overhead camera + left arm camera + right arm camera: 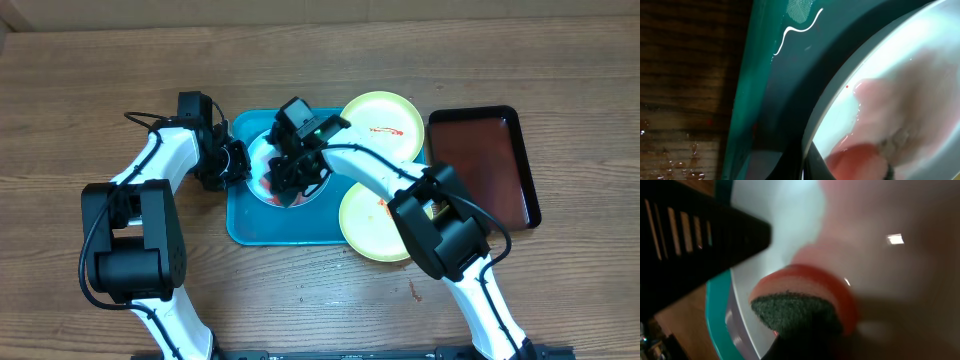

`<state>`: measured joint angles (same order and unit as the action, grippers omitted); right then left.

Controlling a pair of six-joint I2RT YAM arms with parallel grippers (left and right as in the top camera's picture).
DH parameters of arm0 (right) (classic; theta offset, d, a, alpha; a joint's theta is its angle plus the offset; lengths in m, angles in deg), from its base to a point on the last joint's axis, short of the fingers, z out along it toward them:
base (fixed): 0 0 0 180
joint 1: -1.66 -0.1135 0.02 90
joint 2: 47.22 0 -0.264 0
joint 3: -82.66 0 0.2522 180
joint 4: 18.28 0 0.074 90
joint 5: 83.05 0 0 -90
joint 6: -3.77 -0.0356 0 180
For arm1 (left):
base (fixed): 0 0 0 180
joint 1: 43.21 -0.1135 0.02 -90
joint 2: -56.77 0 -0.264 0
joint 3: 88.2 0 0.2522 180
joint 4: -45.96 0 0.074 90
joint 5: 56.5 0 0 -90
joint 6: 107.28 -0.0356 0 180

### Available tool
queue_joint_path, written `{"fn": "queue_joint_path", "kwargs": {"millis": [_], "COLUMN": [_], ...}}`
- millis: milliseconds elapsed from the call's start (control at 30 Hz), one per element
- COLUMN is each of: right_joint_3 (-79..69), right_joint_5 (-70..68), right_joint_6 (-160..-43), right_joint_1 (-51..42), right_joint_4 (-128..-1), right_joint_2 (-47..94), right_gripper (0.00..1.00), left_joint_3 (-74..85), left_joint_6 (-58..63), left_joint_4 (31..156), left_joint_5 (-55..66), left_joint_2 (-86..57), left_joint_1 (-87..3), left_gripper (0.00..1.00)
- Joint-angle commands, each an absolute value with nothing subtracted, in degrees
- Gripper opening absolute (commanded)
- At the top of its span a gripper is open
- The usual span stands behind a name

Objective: Clean dirty plates on tray and stack at the side
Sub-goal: 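Scrub the white plate with the sponge while the left gripper holds it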

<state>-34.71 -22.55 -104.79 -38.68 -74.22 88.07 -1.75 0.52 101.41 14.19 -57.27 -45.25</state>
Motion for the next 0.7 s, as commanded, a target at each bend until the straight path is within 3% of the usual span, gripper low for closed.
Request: {"fn": "queue_joint_path", "kwargs": {"millis": [0,367,667], "right_joint_3": [-33.9,-34.1,-37.7], "right_joint_5": [-18.5,3.5,23.8], "right_joint_6": [-110.1,-105.7,-103.3], "right_joint_1": [-38.6,-37.5,-37.5], "right_joint_4": [-71.4,-59.9,-67.7], "right_joint_2": [89.4,89.4,89.4], "right_gripper": [0.04,0.04,0.04], "left_joint_3": [-2.4,-2.4,-2.4], "left_joint_6": [0.7,0.7,0.7], "left_joint_4": [101.5,101.4,101.4], "left_joint_5": [18.8,18.8,18.9], "left_joint_2": [-59.0,-59.0,-59.0], "left_joint_1": [-46.2,-46.2,-46.2], "left_gripper": [0.04,0.04,0.04]}}
